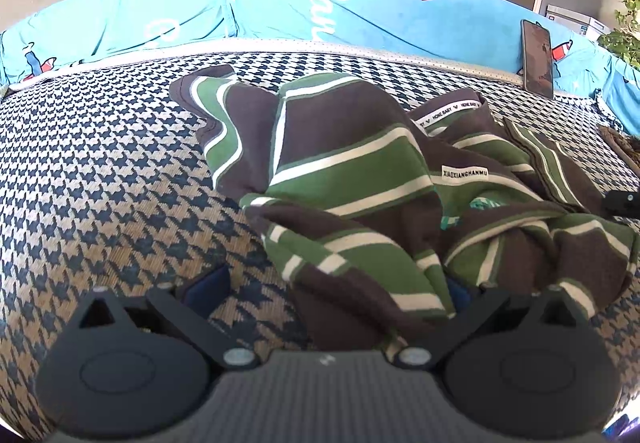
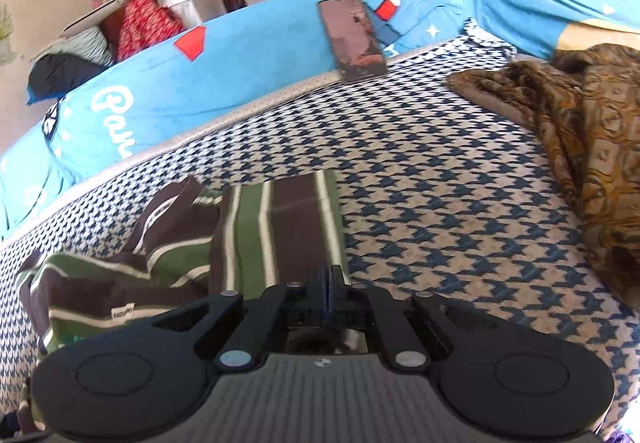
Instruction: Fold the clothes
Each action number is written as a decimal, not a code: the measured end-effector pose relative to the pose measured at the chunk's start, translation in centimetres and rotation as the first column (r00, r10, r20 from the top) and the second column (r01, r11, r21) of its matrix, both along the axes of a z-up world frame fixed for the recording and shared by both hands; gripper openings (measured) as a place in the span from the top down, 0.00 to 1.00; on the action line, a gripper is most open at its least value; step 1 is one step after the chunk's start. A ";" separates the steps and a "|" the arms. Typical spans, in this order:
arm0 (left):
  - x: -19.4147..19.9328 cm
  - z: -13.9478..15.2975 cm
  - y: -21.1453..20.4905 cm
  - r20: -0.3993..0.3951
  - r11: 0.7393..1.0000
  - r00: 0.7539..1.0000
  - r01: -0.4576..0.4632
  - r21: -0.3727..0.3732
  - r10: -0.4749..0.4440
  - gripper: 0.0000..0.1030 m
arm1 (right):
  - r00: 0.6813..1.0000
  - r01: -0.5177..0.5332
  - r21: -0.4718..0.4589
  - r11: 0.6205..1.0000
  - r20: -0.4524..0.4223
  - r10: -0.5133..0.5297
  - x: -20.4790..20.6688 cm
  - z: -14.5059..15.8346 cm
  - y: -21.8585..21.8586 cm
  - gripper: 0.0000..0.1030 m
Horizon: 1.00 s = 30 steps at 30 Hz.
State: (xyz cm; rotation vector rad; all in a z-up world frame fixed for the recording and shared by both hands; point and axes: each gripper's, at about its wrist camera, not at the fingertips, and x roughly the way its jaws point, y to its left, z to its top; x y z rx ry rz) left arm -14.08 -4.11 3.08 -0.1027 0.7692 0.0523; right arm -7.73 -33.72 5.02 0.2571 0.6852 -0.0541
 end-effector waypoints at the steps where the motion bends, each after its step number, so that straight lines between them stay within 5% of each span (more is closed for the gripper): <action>1: 0.0 0.0 -0.1 0.001 1.000 1.000 -0.003 0.001 0.003 0.00 | 0.999 0.032 -0.012 0.999 0.005 -0.032 -0.2 0.2 -0.5 0.97; 8: 0.0 -0.2 -1.2 0.008 1.000 1.000 -0.030 0.003 0.030 0.00 | 0.982 0.187 -0.020 0.982 0.004 -0.187 -2.1 1.0 -4.4 0.96; 14: 0.0 -0.3 -1.7 0.008 0.999 0.999 -0.044 0.002 0.044 0.00 | 0.998 -0.014 0.034 0.999 0.058 0.012 -2.8 1.0 -2.7 0.94; 18: 0.0 -0.3 -1.8 0.009 0.999 0.999 -0.048 0.001 0.048 0.00 | 0.981 -0.175 0.030 0.984 0.094 0.172 -2.5 1.1 0.2 0.75; 22: 0.0 -0.3 -2.1 0.011 0.998 0.998 -0.058 0.001 0.058 0.00 | 0.952 -0.285 -0.015 0.958 0.115 0.285 -2.2 0.7 2.9 0.69; 30: 0.1 -0.4 -2.6 0.011 0.997 0.997 -0.073 0.002 0.073 0.00 | 0.956 -0.286 -0.040 0.957 0.046 0.288 -0.8 -1.7 4.8 0.65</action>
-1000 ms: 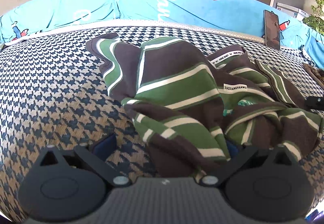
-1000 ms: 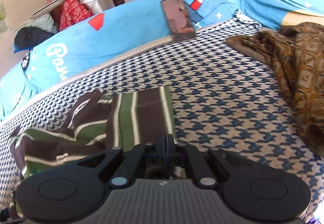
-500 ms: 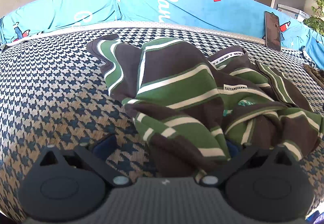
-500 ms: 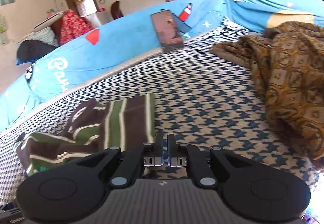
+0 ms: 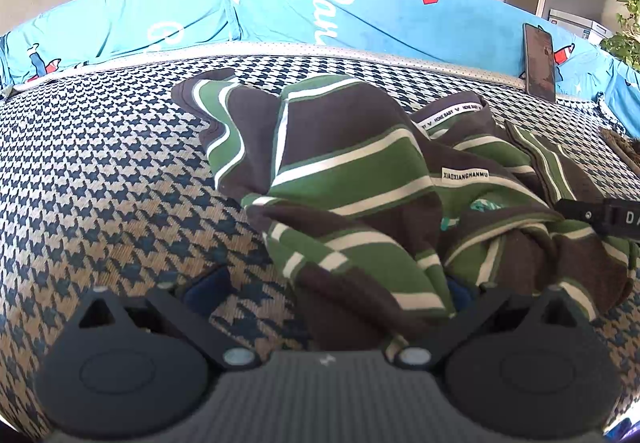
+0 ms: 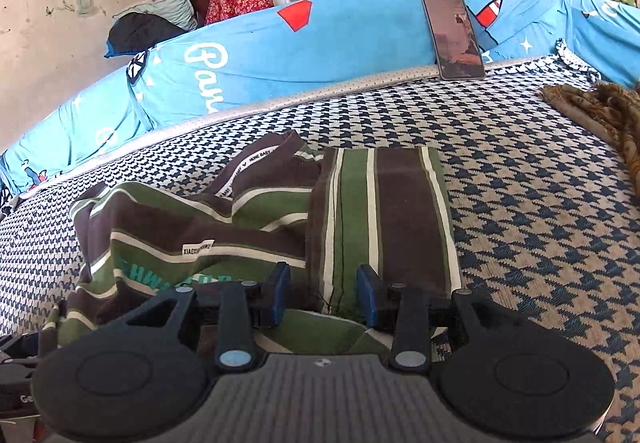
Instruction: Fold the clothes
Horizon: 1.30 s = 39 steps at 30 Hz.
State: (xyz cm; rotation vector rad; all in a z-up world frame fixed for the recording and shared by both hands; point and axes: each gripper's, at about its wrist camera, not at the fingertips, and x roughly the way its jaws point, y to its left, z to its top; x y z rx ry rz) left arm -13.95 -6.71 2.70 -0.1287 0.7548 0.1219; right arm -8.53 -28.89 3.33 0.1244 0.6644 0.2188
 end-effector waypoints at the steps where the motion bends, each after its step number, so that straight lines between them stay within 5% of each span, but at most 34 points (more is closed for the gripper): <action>1: 0.0 0.0 0.0 0.000 1.000 1.000 -0.001 0.000 0.001 0.00 | 1.000 0.005 -0.012 1.000 0.003 -0.004 0.0 0.0 0.0 0.65; 9: 0.3 0.0 0.3 -0.003 1.000 1.000 0.002 0.001 -0.002 0.00 | 0.997 0.069 -0.088 0.994 0.042 -0.065 -0.4 0.0 -0.2 0.95; 11: 0.3 0.0 0.2 -0.002 1.000 1.000 0.002 0.002 -0.002 0.00 | 0.990 0.131 -0.073 0.989 0.071 -0.126 -0.8 0.7 -1.1 0.95; 19: 0.3 0.0 0.3 0.001 1.000 1.000 0.002 0.002 -0.002 0.00 | 0.862 0.499 -0.020 0.867 0.116 -0.493 -3.0 2.8 -7.3 0.95; 25: 0.2 0.0 0.1 0.001 1.000 1.000 -0.001 0.001 0.001 0.00 | 0.808 0.586 -0.066 0.807 0.121 -0.577 -3.9 2.9 -8.7 0.93; 30: 0.0 0.0 -0.2 -0.001 1.000 1.000 -0.002 -0.002 0.002 0.00 | 0.857 0.505 -0.052 0.861 0.143 -0.494 -4.1 3.9 -7.5 0.88; 34: 0.0 0.1 -0.4 0.000 1.000 1.000 -0.005 -0.003 0.005 0.00 | 0.940 0.331 -0.028 0.943 0.095 -0.327 -3.0 4.5 -5.8 0.87; 39: -0.1 0.0 -0.8 0.000 1.000 1.000 -0.015 -0.001 0.015 0.00 | 0.993 0.108 -0.014 0.994 0.041 -0.107 -1.5 5.1 -3.5 0.83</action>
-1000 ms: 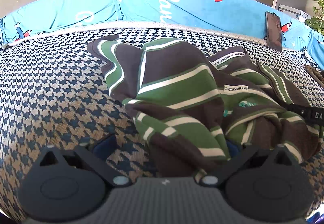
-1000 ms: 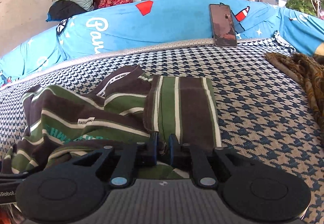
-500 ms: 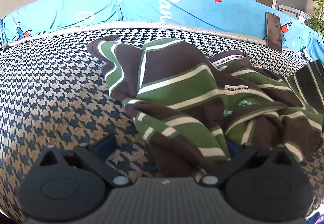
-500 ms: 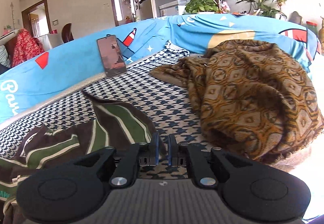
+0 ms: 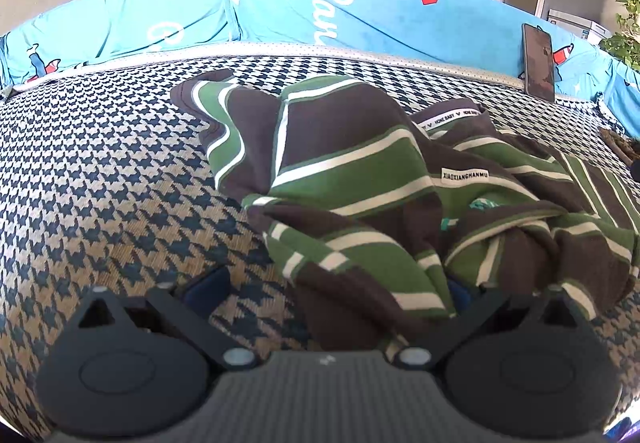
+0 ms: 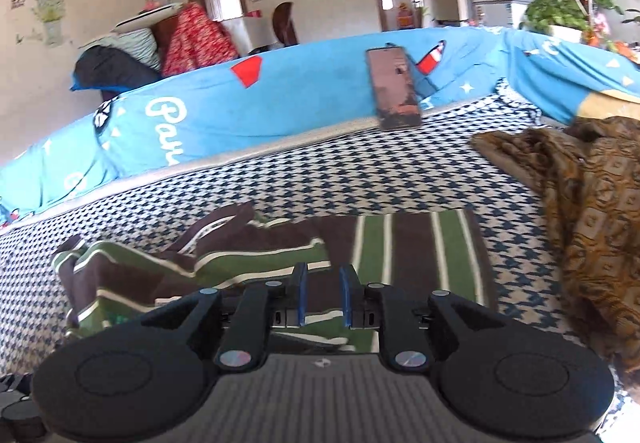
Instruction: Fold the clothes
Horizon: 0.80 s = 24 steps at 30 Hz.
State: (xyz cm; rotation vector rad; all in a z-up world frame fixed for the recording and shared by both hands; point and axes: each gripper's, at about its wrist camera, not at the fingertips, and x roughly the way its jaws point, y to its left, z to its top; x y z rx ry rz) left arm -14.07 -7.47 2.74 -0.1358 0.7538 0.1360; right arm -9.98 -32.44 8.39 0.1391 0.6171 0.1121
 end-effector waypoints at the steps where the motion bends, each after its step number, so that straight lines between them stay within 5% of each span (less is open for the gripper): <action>1: 0.0 0.0 0.0 -0.001 1.000 1.000 -0.001 0.000 0.001 0.00 | 0.999 -0.046 0.005 0.999 -0.010 0.046 0.3 0.1 0.5 0.83; 8: 0.1 0.0 -0.3 -0.003 1.000 1.000 -0.002 0.000 0.002 0.00 | 0.967 -0.243 -0.008 0.970 -0.074 0.242 3.4 -0.4 2.1 0.74; 24: 0.2 0.4 0.0 -0.024 0.999 1.000 0.009 -0.031 -0.010 0.00 | 0.956 -0.267 0.090 0.959 -0.098 0.275 8.5 -1.2 3.4 0.57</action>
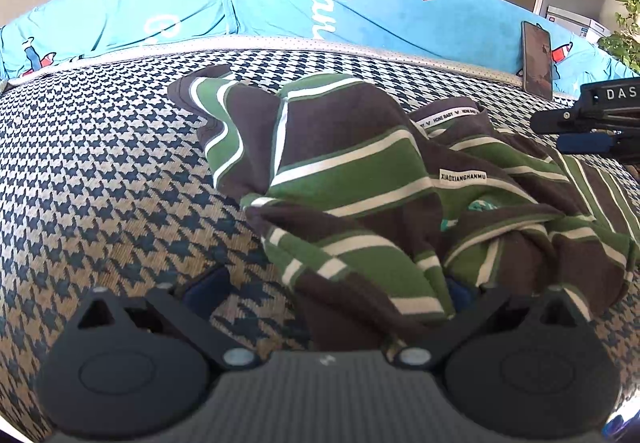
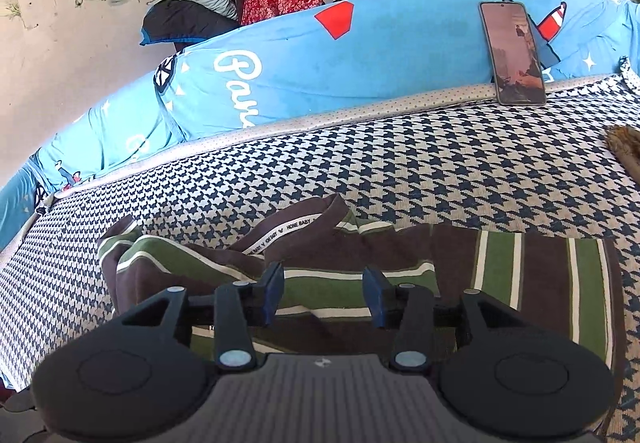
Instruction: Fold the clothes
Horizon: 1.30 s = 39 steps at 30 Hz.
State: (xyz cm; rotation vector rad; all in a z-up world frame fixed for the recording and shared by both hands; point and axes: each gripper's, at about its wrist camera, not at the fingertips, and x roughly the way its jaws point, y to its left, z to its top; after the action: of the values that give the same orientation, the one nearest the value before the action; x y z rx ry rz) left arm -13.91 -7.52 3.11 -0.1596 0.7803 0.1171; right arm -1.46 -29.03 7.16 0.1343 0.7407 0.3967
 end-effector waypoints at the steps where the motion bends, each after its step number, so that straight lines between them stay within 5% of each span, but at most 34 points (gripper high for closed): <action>1: -0.1 0.2 0.2 -0.001 1.000 1.000 -0.004 -0.013 0.004 0.00 | 1.000 -0.003 -0.003 1.000 -0.001 0.003 0.2 -0.1 0.1 0.56; 10: 0.8 3.2 2.1 -0.005 0.999 1.000 -0.006 -0.053 0.006 0.00 | 1.000 -0.020 -0.032 0.999 -0.010 0.020 2.3 -0.7 0.9 0.48; 15: 3.4 5.4 2.8 0.009 0.998 0.999 0.052 -0.029 -0.051 0.00 | 1.000 -0.026 -0.039 0.999 -0.016 0.026 3.5 -1.0 1.7 0.46; 20: 7.1 6.9 4.9 0.007 0.995 0.998 0.062 -0.080 -0.062 0.00 | 0.999 -0.045 -0.065 0.997 -0.009 0.044 4.7 -1.4 2.8 0.40; 32: 13.9 3.8 6.0 -0.083 0.971 0.995 0.036 -0.238 -0.057 0.00 | 0.992 -0.124 -0.161 0.979 -0.043 0.118 7.1 -3.2 5.9 0.34; 39: 14.4 2.0 5.8 -0.132 0.973 0.989 0.043 -0.225 -0.074 0.00 | 0.993 -0.119 -0.256 0.959 -0.004 0.122 6.4 -3.6 6.9 0.60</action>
State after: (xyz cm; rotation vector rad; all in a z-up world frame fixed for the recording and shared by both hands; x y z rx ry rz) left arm 0.45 -1.69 5.08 -0.3426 0.9366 -0.0155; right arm 4.97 -22.13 3.54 -0.1570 0.7842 0.4138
